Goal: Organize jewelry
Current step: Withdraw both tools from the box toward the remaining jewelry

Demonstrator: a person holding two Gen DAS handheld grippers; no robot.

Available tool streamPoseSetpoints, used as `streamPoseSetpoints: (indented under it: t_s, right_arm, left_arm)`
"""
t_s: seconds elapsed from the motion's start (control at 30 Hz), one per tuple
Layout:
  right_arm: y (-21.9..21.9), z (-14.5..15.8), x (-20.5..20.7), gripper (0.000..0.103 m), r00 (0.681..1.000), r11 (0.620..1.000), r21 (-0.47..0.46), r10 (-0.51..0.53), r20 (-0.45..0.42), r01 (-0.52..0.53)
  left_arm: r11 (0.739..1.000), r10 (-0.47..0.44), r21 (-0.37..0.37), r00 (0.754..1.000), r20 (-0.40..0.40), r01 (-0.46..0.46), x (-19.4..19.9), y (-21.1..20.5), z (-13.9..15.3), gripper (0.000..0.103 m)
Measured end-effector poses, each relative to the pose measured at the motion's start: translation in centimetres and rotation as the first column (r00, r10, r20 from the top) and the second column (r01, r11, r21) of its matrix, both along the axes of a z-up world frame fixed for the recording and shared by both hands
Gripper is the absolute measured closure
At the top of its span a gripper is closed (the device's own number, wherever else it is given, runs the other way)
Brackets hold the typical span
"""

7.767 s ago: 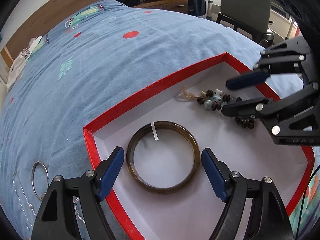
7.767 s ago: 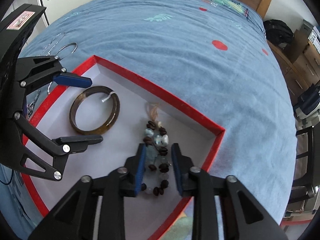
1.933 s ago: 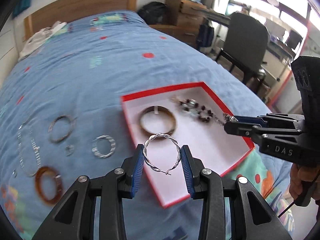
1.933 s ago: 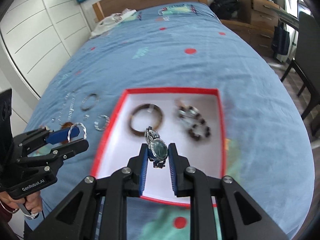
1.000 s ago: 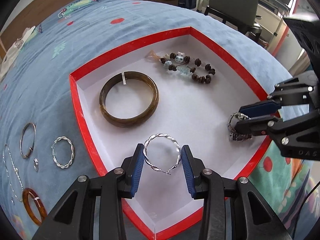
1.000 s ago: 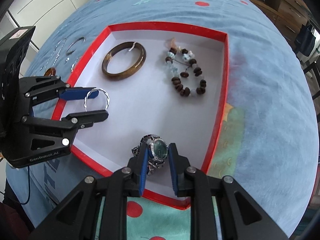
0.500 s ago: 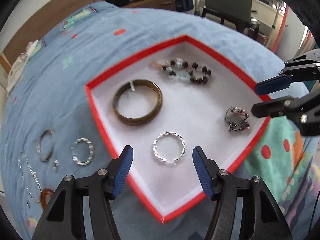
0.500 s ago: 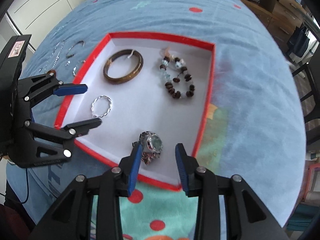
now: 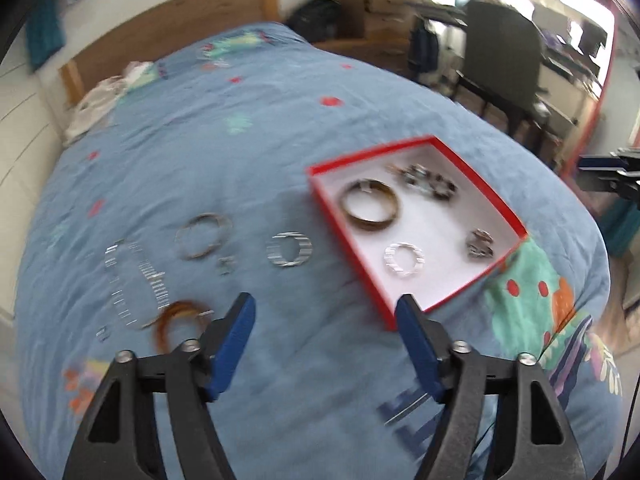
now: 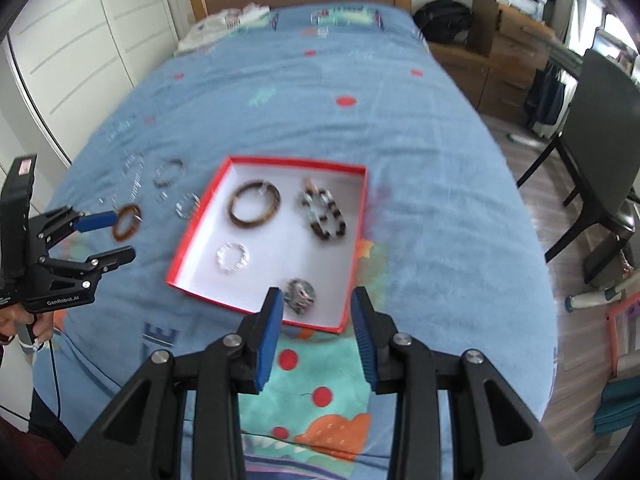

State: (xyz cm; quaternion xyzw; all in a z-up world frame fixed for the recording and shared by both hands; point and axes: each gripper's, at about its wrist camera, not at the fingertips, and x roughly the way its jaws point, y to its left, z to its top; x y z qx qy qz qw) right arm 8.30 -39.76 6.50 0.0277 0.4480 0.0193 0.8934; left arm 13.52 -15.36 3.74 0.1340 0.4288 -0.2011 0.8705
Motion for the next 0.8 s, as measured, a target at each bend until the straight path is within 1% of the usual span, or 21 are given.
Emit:
streamPoseSetpoints:
  t_s: [0.1,0.17,0.23,0.3,0.37,0.43,0.53,0.57,0.63,0.8]
  right_arm:
    - [1.7,2.2,-1.3,0.069,0.998,1.000,0.004,-0.001,0.068,0.001]
    - [3.1,3.7,-2.2,0.069,0.993,1.000,0.005,0.004,0.118,-0.005]
    - [4.3,5.0,-3.0,0.069,0.987,1.000,0.009,0.008,0.158,-0.010]
    - [5.5,5.9,-3.5,0.069,0.982,1.000,0.011,0.015,0.186,-0.017]
    - [7.0,6.8,-4.2,0.069,0.977,1.000,0.006,0.021,0.214,-0.022]
    - [8.6,7.5,-4.8,0.069,0.971,1.000,0.002,0.028,0.237,-0.029]
    - [10.6,8.4,-5.5,0.069,0.964,0.999,-0.002,0.034,0.265,-0.035]
    - [11.5,8.8,-5.8,0.069,0.960,0.999,-0.006,0.039,0.278,-0.038]
    - [12.7,9.1,-6.0,0.069,0.954,0.999,-0.008,0.047,0.296,-0.046]
    - [15.1,9.5,-5.7,0.069,0.939,0.998,0.005,0.055,0.340,-0.061]
  left_arm:
    - [0.997,0.079,-0.017,0.996,0.051,-0.079,-1.0,4.1,2.0,0.029]
    - [0.990,0.138,-0.016,0.987,0.085,-0.137,-2.0,7.3,3.4,0.028]
    - [0.983,0.182,-0.016,0.977,0.110,-0.181,-2.7,10.0,4.4,0.025]
    - [0.973,0.231,-0.014,0.963,0.142,-0.231,-3.8,13.1,5.5,0.024]
    - [0.958,0.286,-0.018,0.943,0.172,-0.288,-5.1,16.1,6.4,0.023]
    - [0.943,0.332,-0.041,0.924,0.187,-0.331,-6.4,18.8,7.3,0.022]
    - [0.921,0.388,-0.065,0.899,0.203,-0.383,-7.9,21.9,7.9,0.021]
    - [0.910,0.413,-0.072,0.886,0.211,-0.407,-8.5,23.0,8.0,0.021]
    - [0.891,0.453,-0.080,0.863,0.223,-0.447,-9.4,24.6,8.1,0.021]
    - [0.849,0.526,-0.091,0.820,0.226,-0.520,-10.4,27.5,7.5,0.021]
